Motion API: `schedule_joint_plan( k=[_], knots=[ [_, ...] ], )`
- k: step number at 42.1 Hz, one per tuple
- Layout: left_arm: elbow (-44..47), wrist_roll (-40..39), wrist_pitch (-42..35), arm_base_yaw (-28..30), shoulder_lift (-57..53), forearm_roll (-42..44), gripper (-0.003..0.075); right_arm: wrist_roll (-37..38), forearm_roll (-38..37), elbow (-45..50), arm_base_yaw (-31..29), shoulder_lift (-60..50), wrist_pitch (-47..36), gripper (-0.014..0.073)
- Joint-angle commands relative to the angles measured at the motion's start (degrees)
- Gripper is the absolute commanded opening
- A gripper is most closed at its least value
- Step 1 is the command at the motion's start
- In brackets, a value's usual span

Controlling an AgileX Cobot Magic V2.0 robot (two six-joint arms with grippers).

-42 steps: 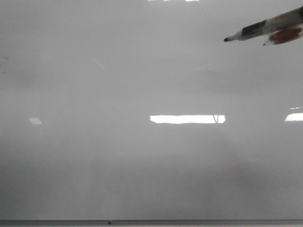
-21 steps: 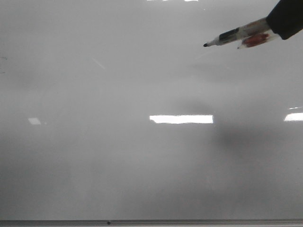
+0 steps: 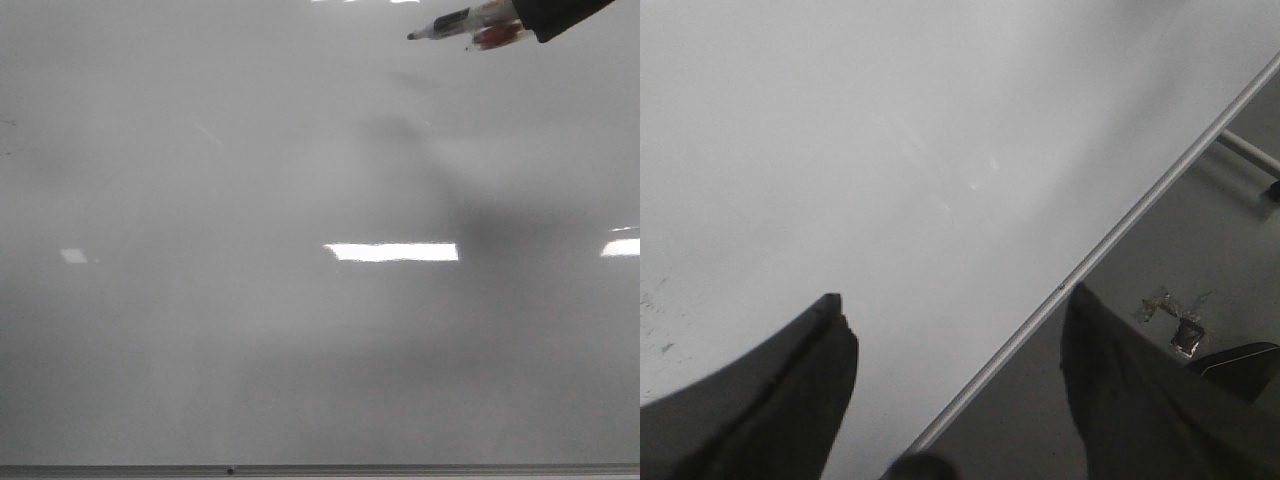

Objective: Write number 9 on whiteboard

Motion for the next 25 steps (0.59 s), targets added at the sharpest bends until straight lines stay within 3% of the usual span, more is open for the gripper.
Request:
schedule_joint_plan(
  k=[1,25],
  knots=[
    [-1.5,-0.7,-3.4,0.0,-0.8,-1.3,0.0440,0.2,0.5,-1.9,0.0,0.6,-5.4,-0.0058],
    [-1.5,-0.7,-3.4,0.0,-0.8,-1.3,0.0440,0.3,0.7,-1.9,0.0,3.1,-8.2,-0.0058]
  ],
)
